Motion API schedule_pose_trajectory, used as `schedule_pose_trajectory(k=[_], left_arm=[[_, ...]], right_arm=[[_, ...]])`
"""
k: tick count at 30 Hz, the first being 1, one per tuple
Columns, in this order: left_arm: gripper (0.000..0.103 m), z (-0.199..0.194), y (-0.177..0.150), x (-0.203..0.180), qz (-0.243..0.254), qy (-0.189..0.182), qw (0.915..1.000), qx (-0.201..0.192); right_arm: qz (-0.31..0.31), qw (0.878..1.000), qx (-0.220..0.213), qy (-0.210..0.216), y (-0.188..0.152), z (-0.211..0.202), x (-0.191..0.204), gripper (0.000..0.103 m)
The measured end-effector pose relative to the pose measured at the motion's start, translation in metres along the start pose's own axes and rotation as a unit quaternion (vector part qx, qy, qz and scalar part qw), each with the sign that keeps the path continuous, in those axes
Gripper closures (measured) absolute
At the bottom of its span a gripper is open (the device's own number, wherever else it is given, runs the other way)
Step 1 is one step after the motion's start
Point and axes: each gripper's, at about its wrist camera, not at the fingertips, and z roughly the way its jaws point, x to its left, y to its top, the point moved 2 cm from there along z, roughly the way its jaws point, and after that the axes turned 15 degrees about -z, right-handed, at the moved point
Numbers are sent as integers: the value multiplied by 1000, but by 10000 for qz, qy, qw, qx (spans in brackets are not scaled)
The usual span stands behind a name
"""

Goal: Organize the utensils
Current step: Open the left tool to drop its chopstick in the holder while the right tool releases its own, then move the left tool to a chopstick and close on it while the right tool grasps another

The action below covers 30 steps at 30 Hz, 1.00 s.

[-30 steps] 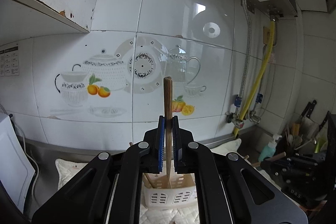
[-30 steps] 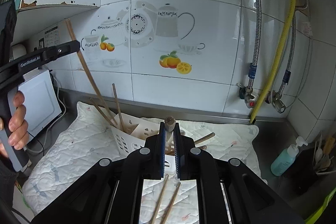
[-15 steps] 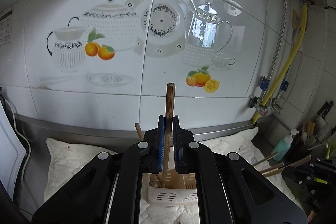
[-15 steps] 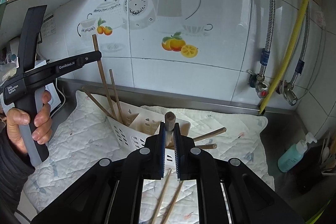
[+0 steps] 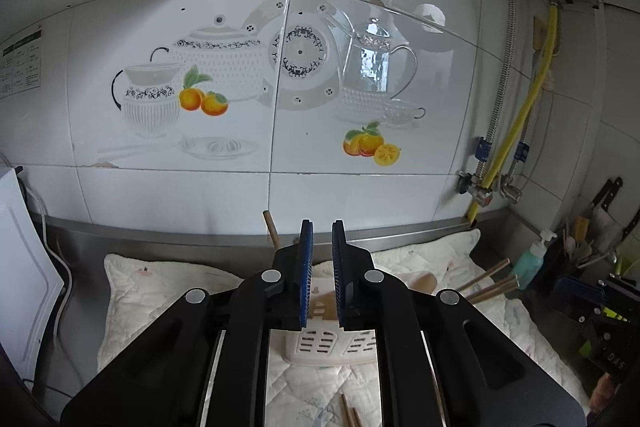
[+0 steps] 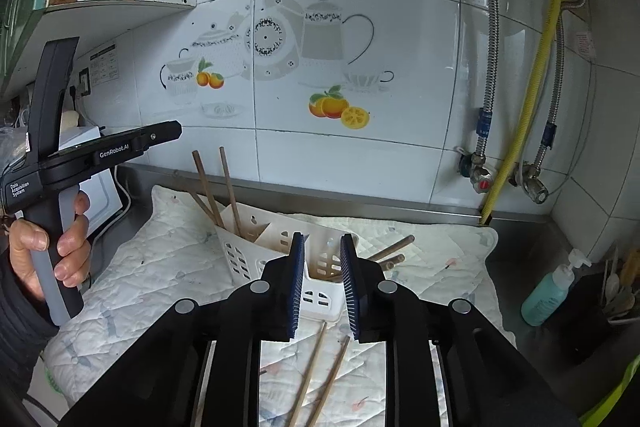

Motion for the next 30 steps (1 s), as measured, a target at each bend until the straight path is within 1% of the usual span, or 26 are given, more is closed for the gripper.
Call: schedule_pose_trajectory(k=[3, 6, 7, 10, 14, 18, 22, 25, 28, 30], left_arm=[[87, -17, -17, 4, -25, -11, 10000, 72], [87, -33, -39, 5, 56, 17, 9999, 148], [87, -37, -47, 6, 93, 60, 9998, 164], [87, -47, -74, 10, 113, 107, 9993, 340], [87, -51, -113, 19, 107, 193, 9972, 708], [87, -50, -154, 30, 26, 202, 9923, 1225], [87, -48, -192, 38, -122, 100, 9851, 1713], [87, -47, -220, 38, -177, 16, 9790, 2030], [87, -45, -243, 36, -211, -40, 9721, 2334], [87, -43, -255, 35, -207, -31, 9694, 2446]], right_arm=[[57, 10000, -52, -30, -15, -16, 4, 84], [122, 9999, -57, -62, -31, -29, 8, 81], [152, 9998, -47, -86, -37, -32, 9, 79], [245, 9997, 4, -66, -57, -39, 13, 79], [271, 9996, 85, -89, -83, -46, 23, 73], [376, 9991, 187, -66, -108, -50, 28, 73], [564, 9979, 316, -24, -129, -51, 27, 73], [659, 9970, 414, -54, -143, -49, 26, 72], [676, 9961, 559, -31, -156, -45, 27, 68], [663, 9956, 657, -49, -164, -42, 29, 68]])
